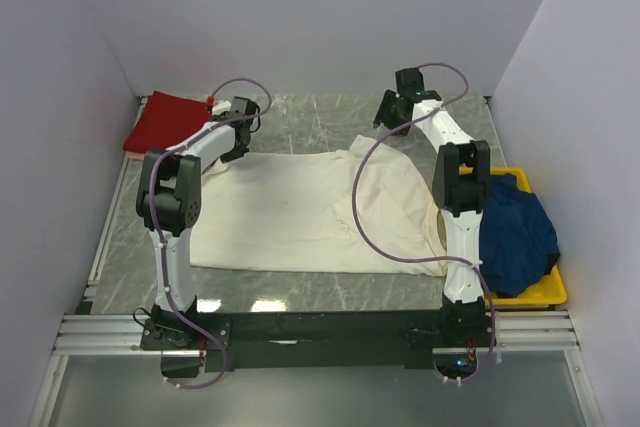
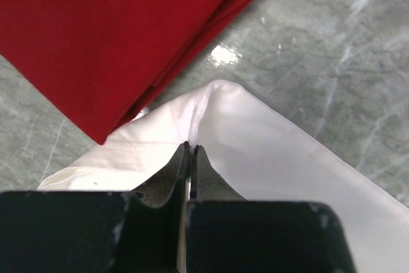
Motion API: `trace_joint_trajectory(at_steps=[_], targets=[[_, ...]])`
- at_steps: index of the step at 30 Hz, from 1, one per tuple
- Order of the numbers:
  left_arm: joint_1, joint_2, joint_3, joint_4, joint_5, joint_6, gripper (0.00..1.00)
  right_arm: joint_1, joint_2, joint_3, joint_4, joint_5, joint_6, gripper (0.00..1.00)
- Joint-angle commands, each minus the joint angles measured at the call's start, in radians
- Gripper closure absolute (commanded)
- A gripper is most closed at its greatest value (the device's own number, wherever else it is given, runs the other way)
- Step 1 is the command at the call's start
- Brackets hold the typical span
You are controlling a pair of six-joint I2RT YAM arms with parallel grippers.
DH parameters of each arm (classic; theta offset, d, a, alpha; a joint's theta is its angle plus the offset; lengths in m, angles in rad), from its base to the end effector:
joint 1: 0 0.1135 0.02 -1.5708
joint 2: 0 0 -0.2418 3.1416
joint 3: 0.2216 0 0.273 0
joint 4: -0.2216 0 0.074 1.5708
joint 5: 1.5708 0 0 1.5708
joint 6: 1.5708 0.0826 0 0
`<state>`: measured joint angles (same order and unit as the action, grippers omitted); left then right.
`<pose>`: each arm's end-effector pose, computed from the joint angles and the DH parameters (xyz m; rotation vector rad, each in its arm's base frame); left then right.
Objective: Fold and stack the t-shirts
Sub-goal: Fold the tshirt
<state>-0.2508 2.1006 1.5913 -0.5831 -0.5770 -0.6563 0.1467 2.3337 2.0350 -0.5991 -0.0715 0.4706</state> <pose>0.4664 -0.0730 0.1175 -0.6647 2.3561 0.3905 0.5499 0.0872 0.1450 0.3721 2.4712 0.3507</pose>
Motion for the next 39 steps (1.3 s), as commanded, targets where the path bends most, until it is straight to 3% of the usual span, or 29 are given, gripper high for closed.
trace_joint_trajectory(at_steps=[1,15,20,25,29,30,33,39], targets=[[0.004,-0.07,-0.005,0.023,0.052,0.032,0.99,0.027,0.039,0.079,-0.024,0.03,-0.018,0.39],[0.008,-0.108,0.013,0.017,0.117,0.061,0.99,0.1,0.156,0.171,-0.128,0.133,-0.018,0.37],[0.01,-0.111,0.015,0.017,0.126,0.064,0.99,0.128,0.184,0.203,-0.174,0.162,-0.036,0.41],[0.01,-0.109,0.019,0.017,0.14,0.07,0.99,0.136,0.188,0.205,-0.212,0.22,-0.052,0.59],[0.01,-0.111,0.027,0.016,0.146,0.081,0.99,0.137,0.202,0.235,-0.251,0.237,-0.064,0.83],[0.01,-0.113,0.029,0.019,0.147,0.084,0.99,0.136,0.204,0.249,-0.254,0.245,-0.064,0.94],[0.012,-0.111,0.039,0.019,0.146,0.104,0.99,0.131,0.185,0.251,-0.243,0.288,-0.063,1.0],[0.03,-0.102,0.079,0.017,0.137,0.158,0.99,0.088,0.092,0.2,-0.157,0.318,-0.03,1.0]])
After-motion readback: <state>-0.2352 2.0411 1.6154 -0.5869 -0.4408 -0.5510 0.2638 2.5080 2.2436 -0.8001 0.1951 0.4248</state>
